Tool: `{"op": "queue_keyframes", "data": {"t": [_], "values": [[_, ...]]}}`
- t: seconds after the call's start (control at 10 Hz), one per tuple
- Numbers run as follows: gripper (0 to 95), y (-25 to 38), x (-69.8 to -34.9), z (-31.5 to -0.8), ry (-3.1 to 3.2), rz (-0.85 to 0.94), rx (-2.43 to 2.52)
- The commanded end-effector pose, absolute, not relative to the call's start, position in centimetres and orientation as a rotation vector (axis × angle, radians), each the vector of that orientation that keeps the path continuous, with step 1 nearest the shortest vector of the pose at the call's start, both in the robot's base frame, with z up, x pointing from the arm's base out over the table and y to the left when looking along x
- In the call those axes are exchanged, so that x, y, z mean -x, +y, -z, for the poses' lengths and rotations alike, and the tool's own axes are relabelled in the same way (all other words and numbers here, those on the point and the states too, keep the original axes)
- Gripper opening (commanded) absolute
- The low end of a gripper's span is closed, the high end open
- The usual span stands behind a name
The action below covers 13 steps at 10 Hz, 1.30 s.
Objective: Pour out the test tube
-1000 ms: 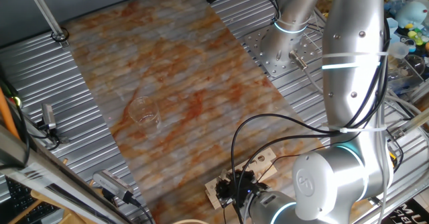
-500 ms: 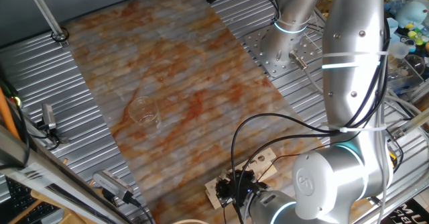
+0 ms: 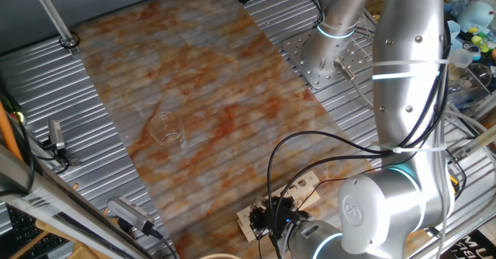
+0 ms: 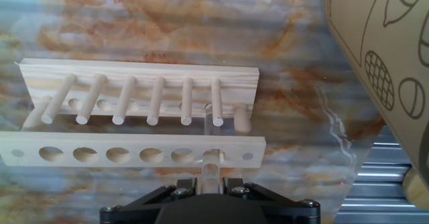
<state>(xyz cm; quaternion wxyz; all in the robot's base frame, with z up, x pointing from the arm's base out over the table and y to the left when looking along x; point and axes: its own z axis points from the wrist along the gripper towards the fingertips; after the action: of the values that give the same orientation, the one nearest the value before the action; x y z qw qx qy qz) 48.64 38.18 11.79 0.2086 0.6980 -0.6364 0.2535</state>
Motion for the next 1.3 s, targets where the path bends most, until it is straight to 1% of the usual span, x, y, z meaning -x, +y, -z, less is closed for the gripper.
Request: {"op": "queue_keyframes", "data": {"t": [0.1,0.4,0.5,1.3], "values": [[19.0,38.2,-48.65,-11.77,-1.771,-0.704,-1.942],[19.0,38.2,-48.64,-11.75,-1.772,-0.704,-1.941],[0.0,38.2,-48.64,-11.75,-1.773,-0.704,-1.941],[0.0,38.21,-48.68,-11.74,-1.776,-0.7,-1.939]]}}
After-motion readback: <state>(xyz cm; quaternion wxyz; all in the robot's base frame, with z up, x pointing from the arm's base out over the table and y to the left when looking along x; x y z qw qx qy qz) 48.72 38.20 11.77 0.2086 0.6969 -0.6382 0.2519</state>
